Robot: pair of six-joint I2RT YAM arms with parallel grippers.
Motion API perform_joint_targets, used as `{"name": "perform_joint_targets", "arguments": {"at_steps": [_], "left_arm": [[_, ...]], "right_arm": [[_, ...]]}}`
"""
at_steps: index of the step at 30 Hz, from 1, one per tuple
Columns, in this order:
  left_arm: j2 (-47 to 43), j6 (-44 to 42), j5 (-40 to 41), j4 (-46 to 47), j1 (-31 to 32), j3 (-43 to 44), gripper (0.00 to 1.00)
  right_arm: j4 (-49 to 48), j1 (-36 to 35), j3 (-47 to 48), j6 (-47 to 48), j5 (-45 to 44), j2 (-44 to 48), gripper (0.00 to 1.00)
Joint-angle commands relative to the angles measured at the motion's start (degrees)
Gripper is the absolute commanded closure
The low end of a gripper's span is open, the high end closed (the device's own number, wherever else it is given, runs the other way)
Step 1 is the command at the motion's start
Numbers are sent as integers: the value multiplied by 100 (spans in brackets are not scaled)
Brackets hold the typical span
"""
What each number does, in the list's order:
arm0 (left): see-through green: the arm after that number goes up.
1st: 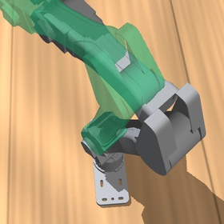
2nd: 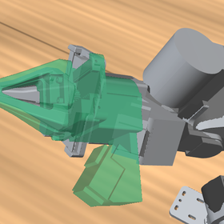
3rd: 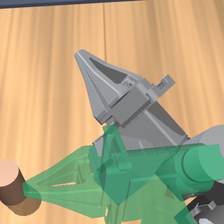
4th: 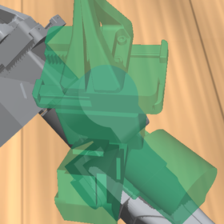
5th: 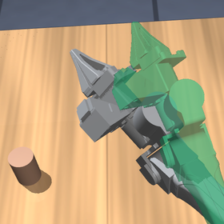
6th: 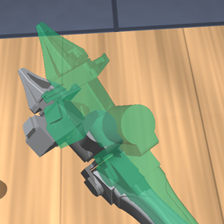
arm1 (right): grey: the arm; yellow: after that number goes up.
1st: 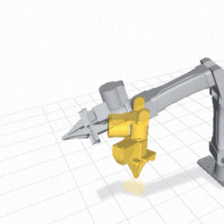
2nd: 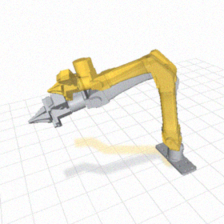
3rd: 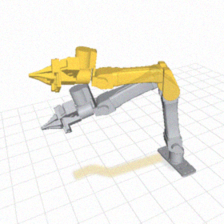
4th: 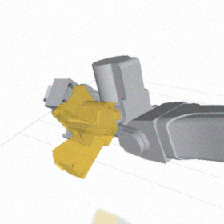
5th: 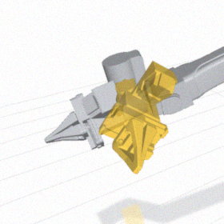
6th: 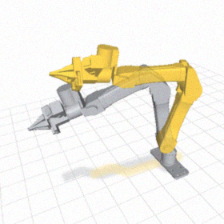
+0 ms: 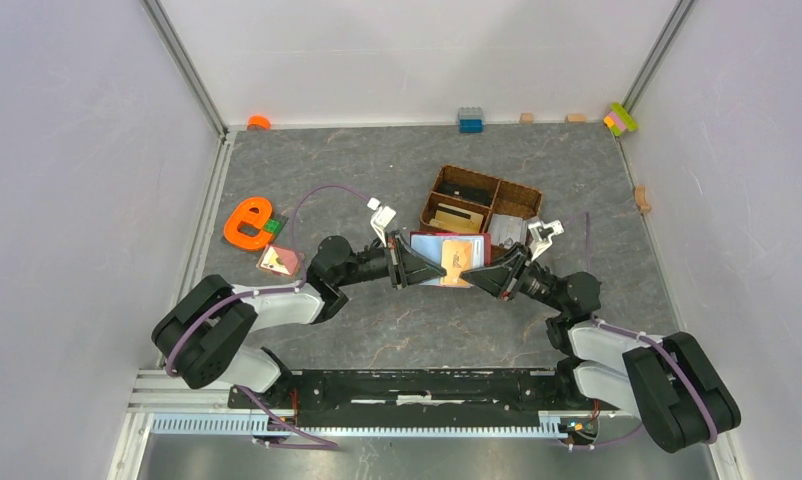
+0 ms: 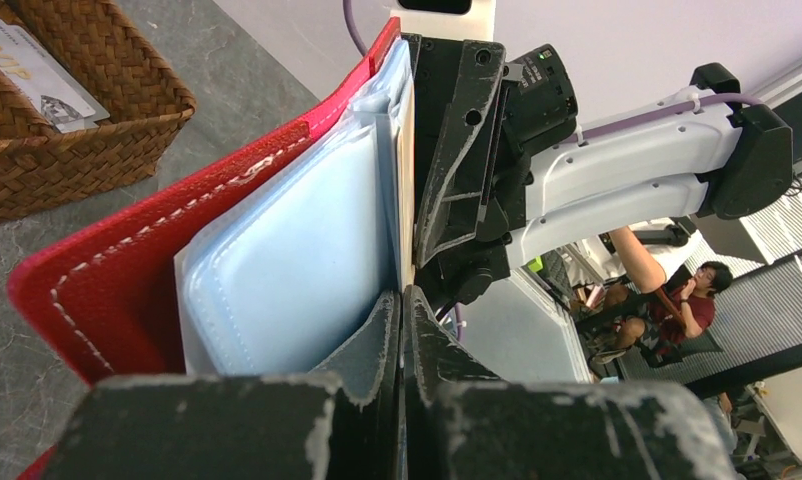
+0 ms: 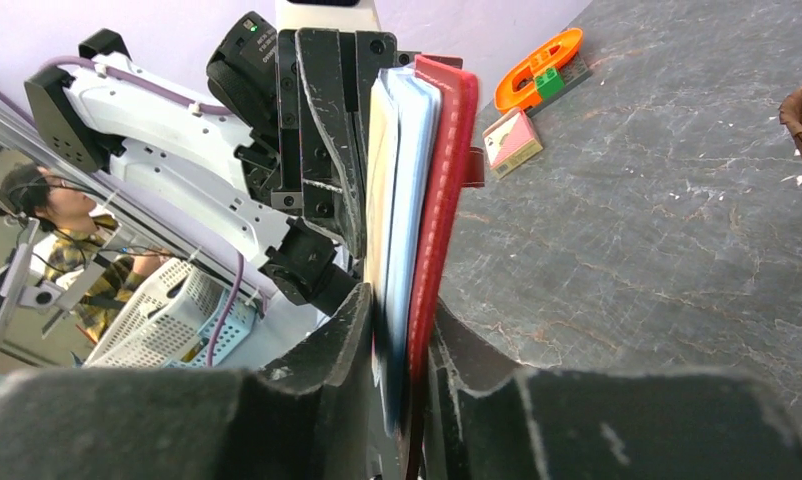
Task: Take the credit cards out of the card holder
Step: Remove the credit card from the card holder.
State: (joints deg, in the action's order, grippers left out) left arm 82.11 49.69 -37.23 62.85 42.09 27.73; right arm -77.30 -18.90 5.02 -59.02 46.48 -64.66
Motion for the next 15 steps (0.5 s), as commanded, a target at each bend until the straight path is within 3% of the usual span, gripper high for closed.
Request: {"name": "perform_joint_targets", "arguments": {"at_steps": [1, 3, 9, 15], "left_arm": [[-167, 37, 0, 159, -40, 66, 98], [-153, 97, 23, 166, -96, 44, 98], [-70, 319, 46, 339, -301, -59, 98], [-43, 384, 41, 396, -339, -77, 98]], "right_arm": [[-474, 146, -106, -138, 13, 129, 77], [-642, 198, -154, -259, 19, 110, 79], [-967, 336, -229, -494, 63, 34, 99], [-1084, 395, -265, -570, 63, -11, 100]]}}
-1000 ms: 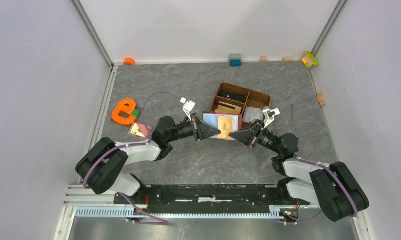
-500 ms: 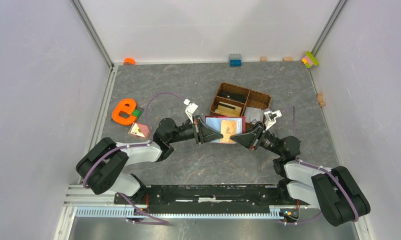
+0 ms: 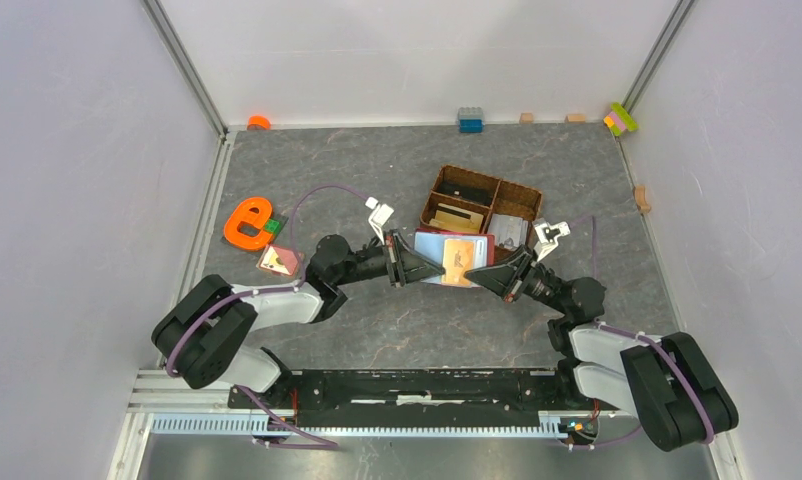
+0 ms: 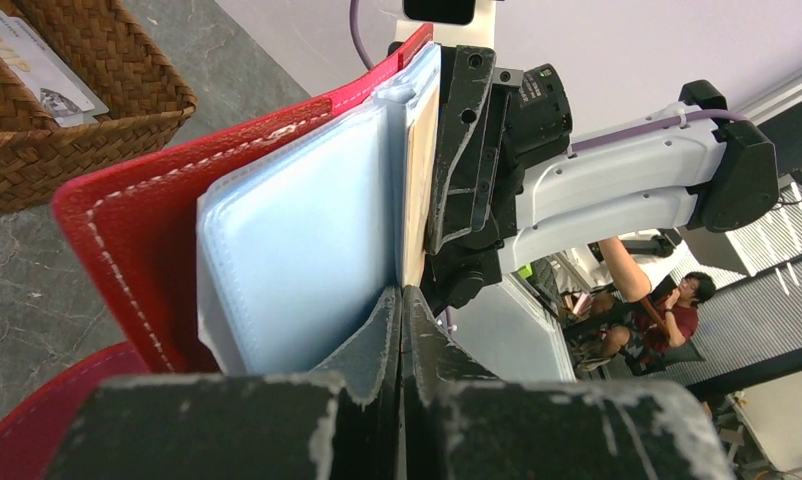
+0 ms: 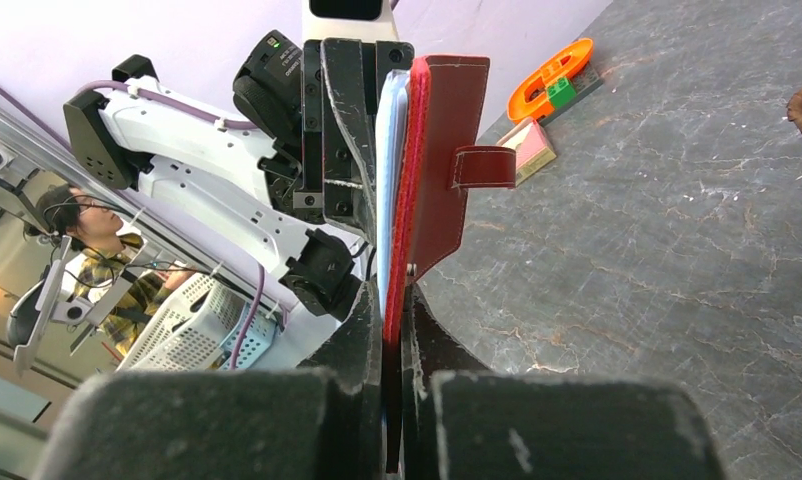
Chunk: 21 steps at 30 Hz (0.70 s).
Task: Take the credit cards out of the card holder
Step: Remove the credit card from the card holder.
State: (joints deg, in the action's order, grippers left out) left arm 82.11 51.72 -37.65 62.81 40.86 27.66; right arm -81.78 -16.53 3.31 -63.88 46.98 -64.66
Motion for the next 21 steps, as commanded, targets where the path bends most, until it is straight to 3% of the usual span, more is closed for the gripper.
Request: {"name": "perform_joint_targets", "arguments": {"at_steps": [1, 8, 11, 13, 21], "left_arm": [[-47, 174, 82, 386, -219, -68, 98], [-16, 179, -29, 399, -217, -11, 97], [19, 214, -75, 444, -210, 11, 74], [27, 232, -84, 494, -210, 0, 68], [67, 285, -111, 474, -212, 40, 67]], "right_arm": [[-638, 164, -94, -92, 20, -11, 100], [-682, 169, -46, -104, 81, -77, 100], [-741, 158, -37, -125, 109, -125, 100], [-743, 131, -9, -129, 127, -158, 100], [-686, -258, 206, -19, 224, -391, 100]]}}
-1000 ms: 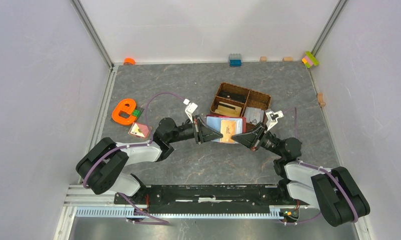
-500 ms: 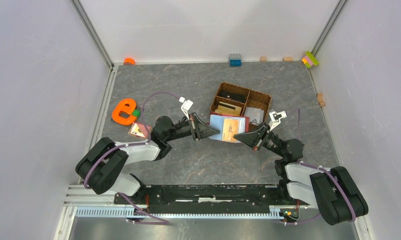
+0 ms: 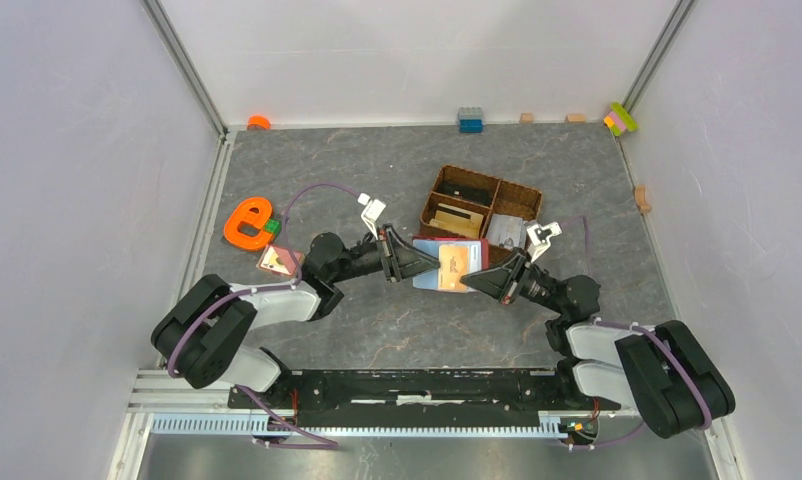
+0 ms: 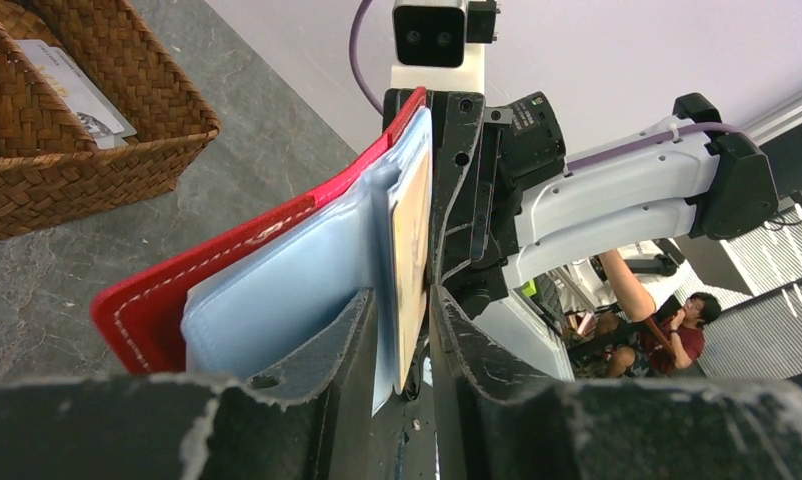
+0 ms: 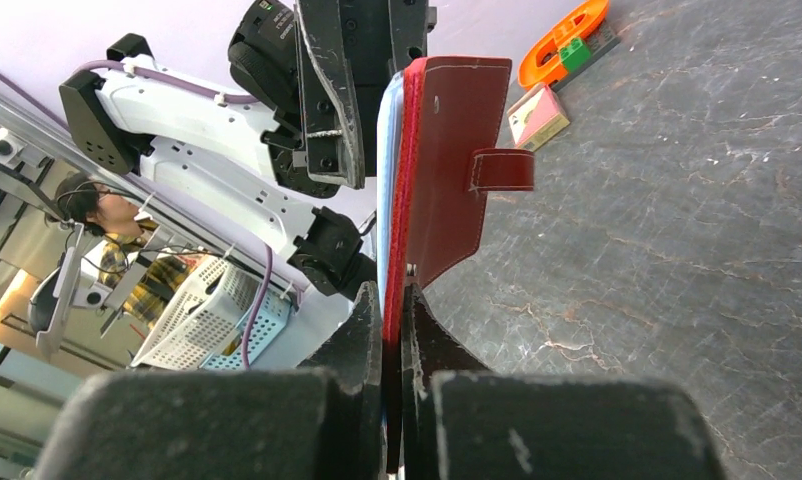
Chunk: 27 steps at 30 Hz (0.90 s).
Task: Take the credit cards out of the card holder
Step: Remove the credit card from the card holder.
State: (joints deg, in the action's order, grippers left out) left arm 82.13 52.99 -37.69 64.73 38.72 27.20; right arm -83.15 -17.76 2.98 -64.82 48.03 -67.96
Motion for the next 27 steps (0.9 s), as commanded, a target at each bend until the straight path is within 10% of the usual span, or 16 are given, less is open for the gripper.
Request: {"name": "perform_joint_targets", "arguments": {"at_steps": [1, 11, 17, 27], "left_arm": [[67, 166, -115, 286, 4, 99, 67], [122, 237, -183, 440, 4, 99, 97], [118, 228, -93, 373, -29, 58, 98], [255, 428, 33, 290, -248, -7, 98]], "right_arm": [[-506, -156, 263, 103, 128, -68, 100], [-130, -193, 299, 332, 84, 29, 89], [-263, -147, 218, 272, 32, 104, 73], [-431, 69, 65, 116, -48, 117, 81]]}}
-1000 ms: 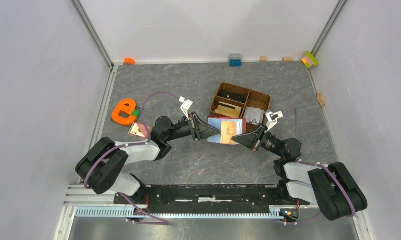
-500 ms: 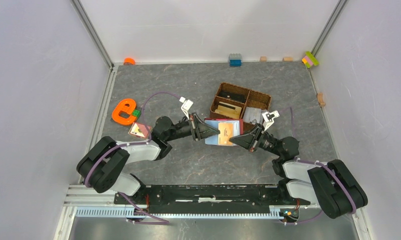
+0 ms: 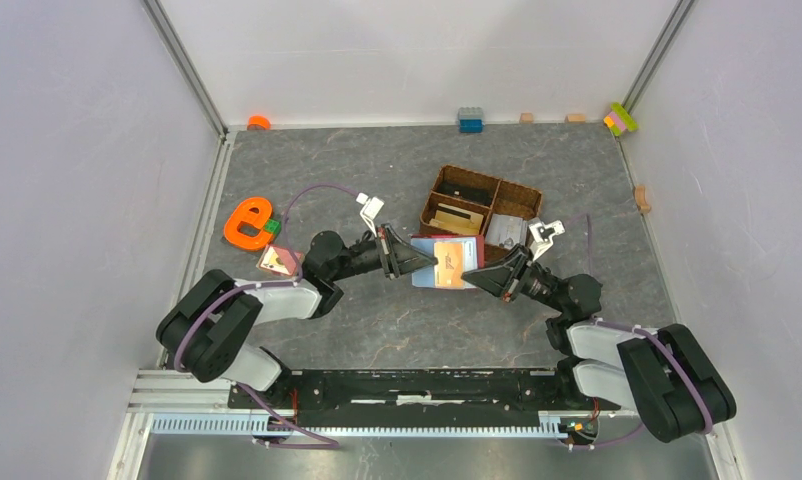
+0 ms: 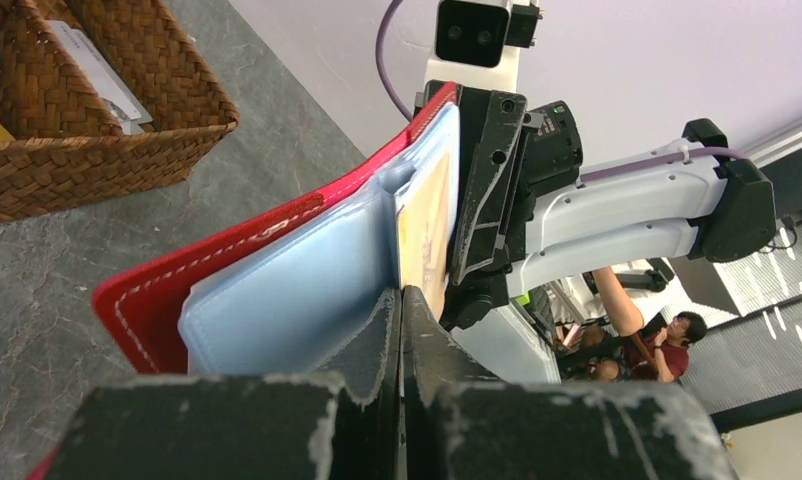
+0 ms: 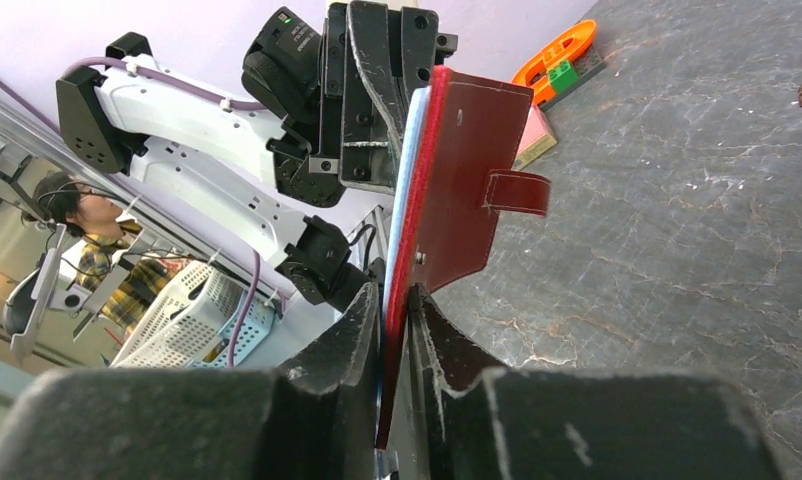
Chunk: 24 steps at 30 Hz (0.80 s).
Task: Take the credit cards out of the card holder
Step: Remove the credit card from the card holder.
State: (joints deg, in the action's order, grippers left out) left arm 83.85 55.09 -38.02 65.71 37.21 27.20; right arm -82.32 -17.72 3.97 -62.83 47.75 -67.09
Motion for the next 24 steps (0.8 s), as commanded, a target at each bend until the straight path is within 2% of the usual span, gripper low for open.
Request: {"name": "perform_joint_targets", "arguments": {"at_steps": [1, 5, 23, 24], "left_arm": [[105, 238, 61, 203, -108, -4, 98], [135, 287, 67, 258, -143, -23, 98], [280, 455, -47, 473, -205, -17, 98], [300, 480, -56, 494, -206, -4, 98]], "right_arm": [[-544, 80, -41, -101, -20, 14, 84], [-567, 138, -67, -165, -35, -46, 100], [-1282, 295, -168, -619, 25, -318, 100], [-1337, 296, -168, -646, 35, -345, 96]]}}
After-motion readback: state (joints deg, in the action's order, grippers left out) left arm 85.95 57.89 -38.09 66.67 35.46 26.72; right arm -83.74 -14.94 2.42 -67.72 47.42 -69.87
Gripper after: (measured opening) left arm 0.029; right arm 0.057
